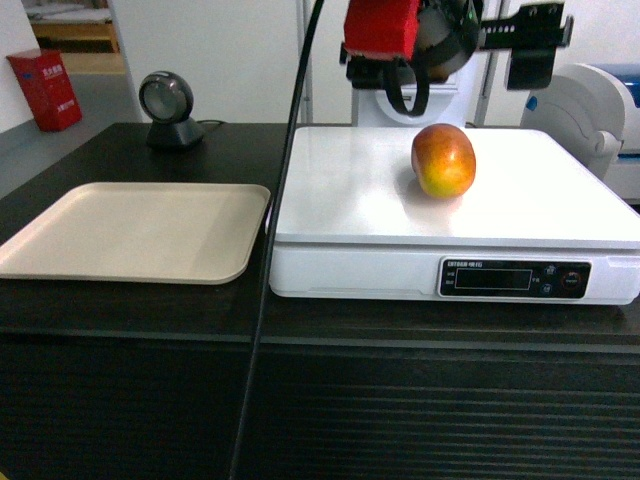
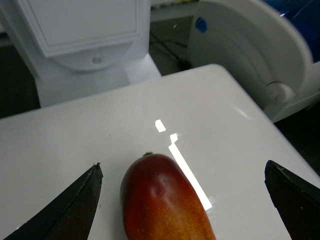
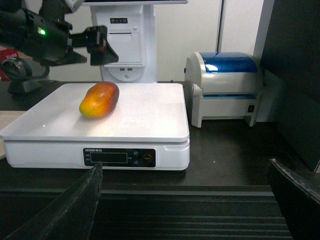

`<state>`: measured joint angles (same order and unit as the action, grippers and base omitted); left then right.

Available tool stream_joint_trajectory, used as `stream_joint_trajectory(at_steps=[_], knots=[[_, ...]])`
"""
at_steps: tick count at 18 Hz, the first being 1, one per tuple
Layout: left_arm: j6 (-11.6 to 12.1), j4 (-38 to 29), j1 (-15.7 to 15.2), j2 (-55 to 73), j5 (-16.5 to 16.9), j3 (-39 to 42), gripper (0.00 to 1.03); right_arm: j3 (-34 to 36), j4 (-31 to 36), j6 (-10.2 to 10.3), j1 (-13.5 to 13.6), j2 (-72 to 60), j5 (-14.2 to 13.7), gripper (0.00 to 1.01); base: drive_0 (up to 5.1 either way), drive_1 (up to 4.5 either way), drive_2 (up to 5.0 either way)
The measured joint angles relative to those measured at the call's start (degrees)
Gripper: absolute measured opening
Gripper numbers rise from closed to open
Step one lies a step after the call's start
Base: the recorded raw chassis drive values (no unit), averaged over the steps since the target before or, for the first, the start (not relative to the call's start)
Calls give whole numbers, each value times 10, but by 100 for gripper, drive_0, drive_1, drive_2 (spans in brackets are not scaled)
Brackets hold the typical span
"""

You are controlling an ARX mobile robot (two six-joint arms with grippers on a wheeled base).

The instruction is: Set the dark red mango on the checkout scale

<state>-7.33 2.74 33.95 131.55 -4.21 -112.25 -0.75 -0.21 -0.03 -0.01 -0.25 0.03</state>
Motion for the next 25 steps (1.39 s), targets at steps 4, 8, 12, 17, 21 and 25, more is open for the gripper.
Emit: stream_joint_trajectory(at_steps=[4, 8, 12, 17, 21, 25], knots=[[58, -111, -26, -103, 95, 141, 98, 0, 0, 0, 0, 0, 0, 98, 0, 0, 0], [136, -214, -90, -232, 179, 323, 98, 0, 0, 0, 0, 0, 0, 98, 0, 0, 0], [168, -248, -168, -294, 219, 453, 98, 0, 0, 0, 0, 0, 0, 98, 0, 0, 0], [138, -367, -325, -336, 125, 545, 91, 0, 0, 0, 0, 0, 0, 98, 0, 0, 0], [86, -515, -342, -453, 42, 743, 51, 0, 0, 0, 0, 0, 0, 98, 0, 0, 0], [77, -546, -339, -539, 42, 861, 15, 0, 0, 0, 0, 0, 0, 98, 0, 0, 0]])
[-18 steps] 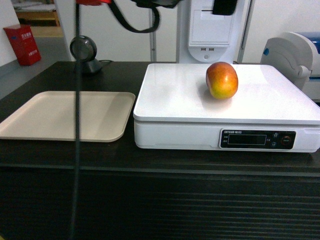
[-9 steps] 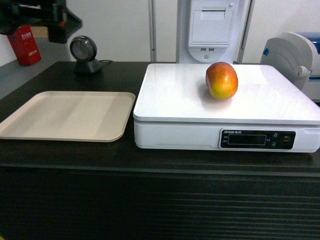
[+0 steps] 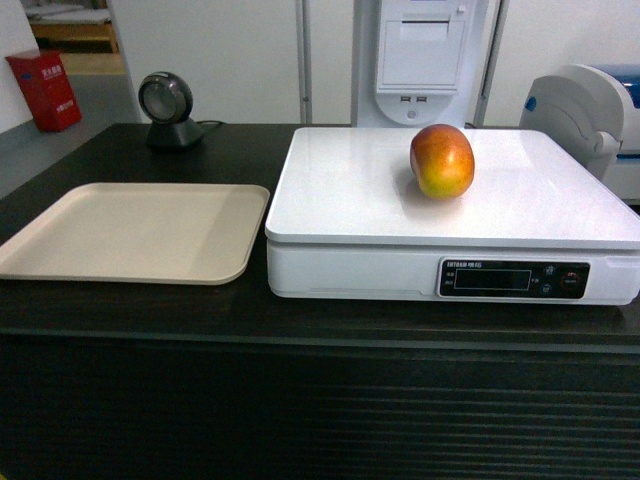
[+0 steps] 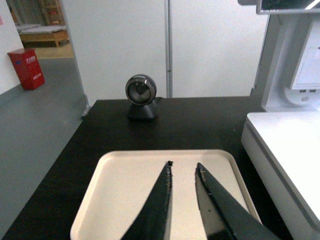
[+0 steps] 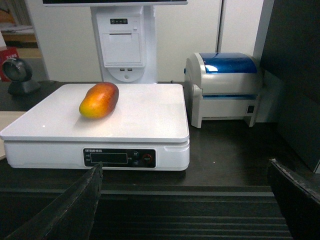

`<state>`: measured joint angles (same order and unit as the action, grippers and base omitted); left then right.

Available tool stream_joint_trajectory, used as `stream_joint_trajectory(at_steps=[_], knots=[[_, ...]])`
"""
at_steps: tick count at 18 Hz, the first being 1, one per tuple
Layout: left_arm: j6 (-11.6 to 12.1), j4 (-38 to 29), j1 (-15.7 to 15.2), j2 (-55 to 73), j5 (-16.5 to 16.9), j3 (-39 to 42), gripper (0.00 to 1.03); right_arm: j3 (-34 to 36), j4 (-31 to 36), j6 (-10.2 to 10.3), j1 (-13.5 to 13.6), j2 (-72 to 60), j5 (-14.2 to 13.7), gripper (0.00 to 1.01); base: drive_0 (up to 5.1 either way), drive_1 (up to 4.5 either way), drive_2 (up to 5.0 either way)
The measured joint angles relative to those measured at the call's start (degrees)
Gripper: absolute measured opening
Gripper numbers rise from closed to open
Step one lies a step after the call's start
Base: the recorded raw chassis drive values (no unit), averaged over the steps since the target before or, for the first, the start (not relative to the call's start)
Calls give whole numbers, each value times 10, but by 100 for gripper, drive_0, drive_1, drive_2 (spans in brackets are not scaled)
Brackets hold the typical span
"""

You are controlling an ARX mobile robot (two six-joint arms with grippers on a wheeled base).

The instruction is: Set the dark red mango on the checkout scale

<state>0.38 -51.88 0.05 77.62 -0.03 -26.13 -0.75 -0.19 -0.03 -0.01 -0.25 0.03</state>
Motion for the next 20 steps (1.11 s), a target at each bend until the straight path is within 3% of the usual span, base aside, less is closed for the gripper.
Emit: stream_joint_trajectory(at_steps=[2, 7, 14, 15, 20], knots=[[-2, -4, 0, -32, 0, 49, 2, 0, 0, 0, 0, 0, 0, 98, 0, 0, 0], [-2, 2, 0, -128, 0, 135, 2, 0, 0, 0, 0, 0, 0, 98, 0, 0, 0], [-2, 70, 0, -278, 0, 215, 2, 0, 0, 0, 0, 0, 0, 98, 0, 0, 0], [-2, 33, 0, -274, 0, 230, 2, 0, 0, 0, 0, 0, 0, 98, 0, 0, 0], [-2, 130, 0, -376, 0, 254, 2, 0, 0, 0, 0, 0, 0, 98, 0, 0, 0]])
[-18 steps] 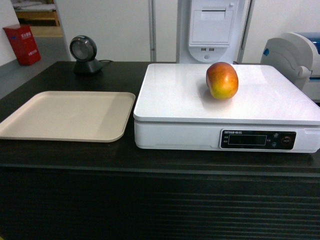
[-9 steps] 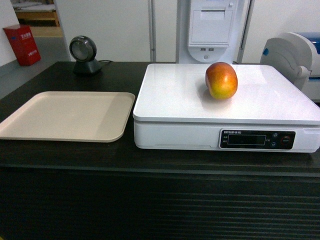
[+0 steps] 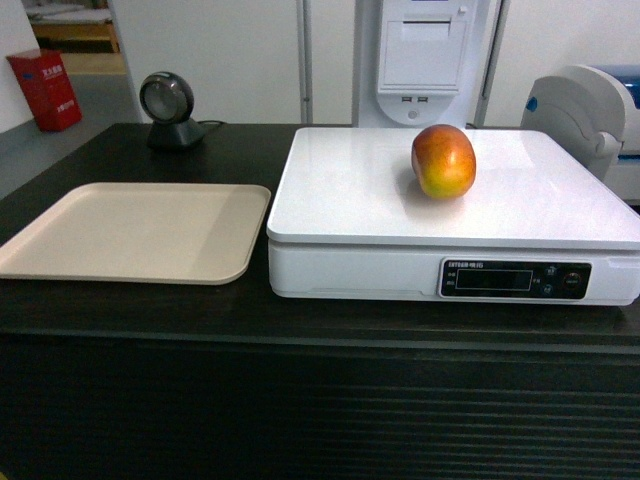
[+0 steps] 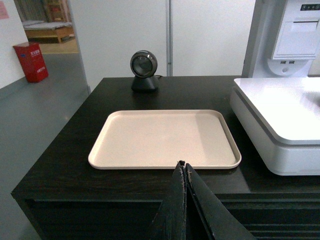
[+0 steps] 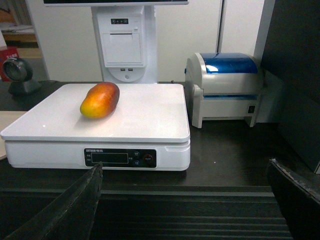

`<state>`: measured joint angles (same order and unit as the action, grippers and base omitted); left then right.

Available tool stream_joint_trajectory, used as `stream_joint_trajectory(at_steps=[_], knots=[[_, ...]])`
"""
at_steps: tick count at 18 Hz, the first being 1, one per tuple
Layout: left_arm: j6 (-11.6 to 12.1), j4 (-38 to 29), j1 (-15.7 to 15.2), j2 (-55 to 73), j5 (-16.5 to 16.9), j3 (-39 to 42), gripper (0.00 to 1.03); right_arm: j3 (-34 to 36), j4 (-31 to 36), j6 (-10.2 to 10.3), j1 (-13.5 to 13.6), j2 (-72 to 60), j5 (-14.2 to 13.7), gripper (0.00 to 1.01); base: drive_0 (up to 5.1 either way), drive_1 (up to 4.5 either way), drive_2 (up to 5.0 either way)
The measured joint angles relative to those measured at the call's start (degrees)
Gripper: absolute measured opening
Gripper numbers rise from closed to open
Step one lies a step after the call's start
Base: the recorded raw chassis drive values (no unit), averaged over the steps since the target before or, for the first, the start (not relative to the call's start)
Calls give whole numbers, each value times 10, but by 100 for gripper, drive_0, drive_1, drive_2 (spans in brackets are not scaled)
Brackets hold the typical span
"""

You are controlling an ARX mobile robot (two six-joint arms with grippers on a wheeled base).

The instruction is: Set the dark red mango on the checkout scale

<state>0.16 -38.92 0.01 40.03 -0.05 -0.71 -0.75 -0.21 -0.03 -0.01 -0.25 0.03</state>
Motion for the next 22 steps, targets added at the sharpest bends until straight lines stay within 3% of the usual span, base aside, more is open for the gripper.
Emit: stream_joint_trajectory(at_steps=[11, 22], knots=[[0, 185, 0, -197, 0, 1, 2, 0, 0, 0, 0, 0, 0, 98, 0, 0, 0], [0, 286, 0, -297, 0, 1, 2, 0, 0, 0, 0, 0, 0, 98, 0, 0, 0]])
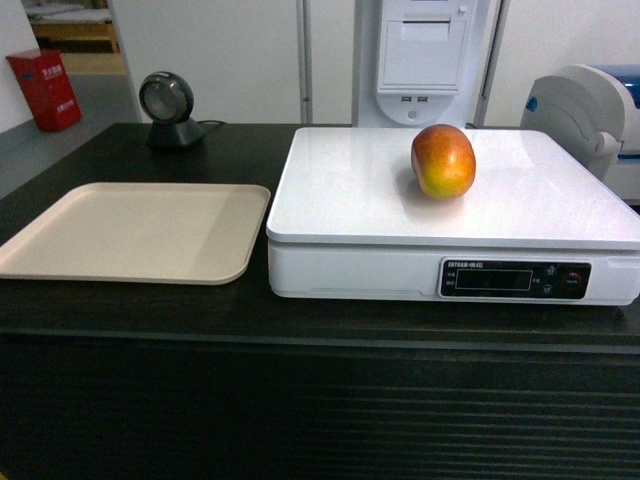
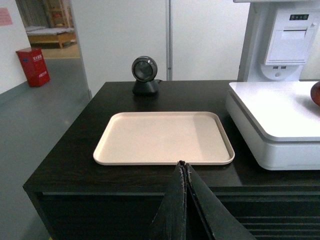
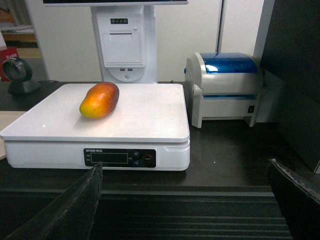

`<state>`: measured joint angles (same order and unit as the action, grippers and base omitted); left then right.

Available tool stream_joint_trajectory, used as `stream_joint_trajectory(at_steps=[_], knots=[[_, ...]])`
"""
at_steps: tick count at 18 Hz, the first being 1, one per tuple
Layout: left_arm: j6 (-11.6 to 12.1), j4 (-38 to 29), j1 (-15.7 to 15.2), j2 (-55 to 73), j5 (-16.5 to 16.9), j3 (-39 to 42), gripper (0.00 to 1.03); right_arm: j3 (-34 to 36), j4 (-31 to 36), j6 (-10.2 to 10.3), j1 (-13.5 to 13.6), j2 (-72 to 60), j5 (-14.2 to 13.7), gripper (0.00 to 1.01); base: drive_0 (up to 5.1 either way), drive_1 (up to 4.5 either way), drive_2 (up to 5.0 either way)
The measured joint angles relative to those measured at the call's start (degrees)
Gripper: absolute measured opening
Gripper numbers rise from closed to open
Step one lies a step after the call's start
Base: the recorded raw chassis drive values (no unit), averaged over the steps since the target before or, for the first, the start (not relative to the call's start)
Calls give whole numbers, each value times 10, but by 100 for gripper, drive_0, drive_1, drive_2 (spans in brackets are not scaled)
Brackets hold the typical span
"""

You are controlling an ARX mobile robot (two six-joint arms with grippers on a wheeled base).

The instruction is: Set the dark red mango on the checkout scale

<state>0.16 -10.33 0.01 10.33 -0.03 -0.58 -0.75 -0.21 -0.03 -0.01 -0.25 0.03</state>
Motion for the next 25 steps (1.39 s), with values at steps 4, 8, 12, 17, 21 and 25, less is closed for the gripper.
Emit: stream_joint_trajectory(at_steps=[4, 8, 12, 17, 21, 25], knots=[[0, 103, 0, -99, 0, 0, 2, 0, -1, 0, 0, 0, 0, 98, 0, 0, 0], [0, 105, 0, -99, 0, 0, 2, 0, 0, 0, 0, 0, 0, 98, 0, 0, 0], [-1, 105, 0, -99, 0, 0, 34, 0, 0, 0, 0, 0, 0, 98, 0, 0, 0], [-1, 105, 0, -99, 0, 0, 55, 0, 0, 0, 0, 0, 0, 98, 0, 0, 0], [-1, 105, 0, -99, 0, 0, 98, 0, 0, 0, 0, 0, 0, 98, 0, 0, 0], [-1, 105, 0, -99, 0, 0, 98, 0, 0, 0, 0, 0, 0, 98, 0, 0, 0]])
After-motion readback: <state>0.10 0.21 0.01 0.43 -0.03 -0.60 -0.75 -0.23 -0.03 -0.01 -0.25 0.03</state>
